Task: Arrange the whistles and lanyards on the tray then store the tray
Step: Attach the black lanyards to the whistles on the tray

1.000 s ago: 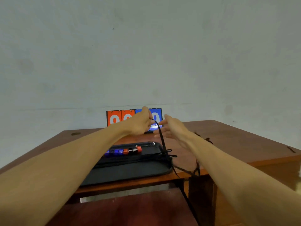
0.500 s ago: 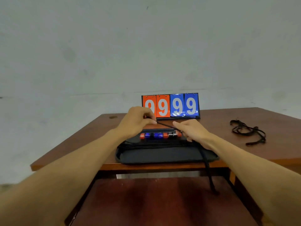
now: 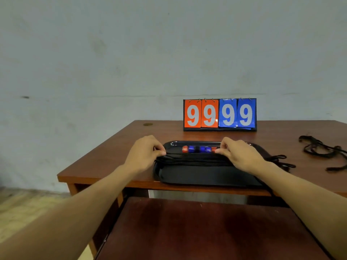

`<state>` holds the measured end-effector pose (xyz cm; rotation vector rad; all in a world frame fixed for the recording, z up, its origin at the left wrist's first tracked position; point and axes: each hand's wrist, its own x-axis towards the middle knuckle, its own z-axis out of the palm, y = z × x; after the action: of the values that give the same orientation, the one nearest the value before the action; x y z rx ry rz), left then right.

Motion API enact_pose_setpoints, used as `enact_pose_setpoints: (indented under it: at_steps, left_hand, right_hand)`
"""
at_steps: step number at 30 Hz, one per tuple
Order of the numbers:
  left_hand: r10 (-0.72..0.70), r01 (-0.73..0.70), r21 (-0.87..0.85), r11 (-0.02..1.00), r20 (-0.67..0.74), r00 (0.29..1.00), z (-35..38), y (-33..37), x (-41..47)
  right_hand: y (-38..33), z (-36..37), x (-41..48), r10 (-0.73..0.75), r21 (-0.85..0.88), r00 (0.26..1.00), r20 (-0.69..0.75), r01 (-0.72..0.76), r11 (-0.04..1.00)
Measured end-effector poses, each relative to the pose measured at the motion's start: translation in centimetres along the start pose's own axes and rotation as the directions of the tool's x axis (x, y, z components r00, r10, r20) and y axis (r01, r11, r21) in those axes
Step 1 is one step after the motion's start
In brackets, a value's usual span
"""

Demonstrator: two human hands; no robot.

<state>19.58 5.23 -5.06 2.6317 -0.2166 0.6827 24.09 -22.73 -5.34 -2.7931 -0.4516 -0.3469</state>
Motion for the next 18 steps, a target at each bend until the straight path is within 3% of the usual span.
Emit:
enact_pose_setpoints:
  at_steps: [4,7,10,15,18]
  left_hand:
    - [0.005,-0.010,0.135,0.991,0.039,0.999,0.7,-0.3,-0.1]
    - [0.031,-0.033,0.025,0.999,0.053,0.998,1.2,0.5,0.3]
    - [0.145,-0.147,0.024,0.989,0.051,0.988,1.6,2.5,1.0]
    - [0.245,-0.277,0.100,0.956,0.251,0.936,4.1,6.0,1.9]
    - [0.239,-0.285,0.094,0.954,0.335,0.911,5.8,6.9,2.6]
  right_hand:
    - [0.7,1.7,0.0,-0.009,-0.017,0.998,0.061,0.010,1.000]
    - [1.1,2.6,-0.3,-0.026,-0.015,0.999,0.027,0.027,1.000]
    - [1.0,2.8,-0.4,-0.038,-0.017,0.999,-0.015,0.037,0.999]
    - [1.0,3.1,-0.4,-0.049,-0.024,0.998,-0.035,0.048,0.999]
    - [1.1,3.1,-0.3,-0.057,-0.040,0.998,-0.034,0.055,0.998]
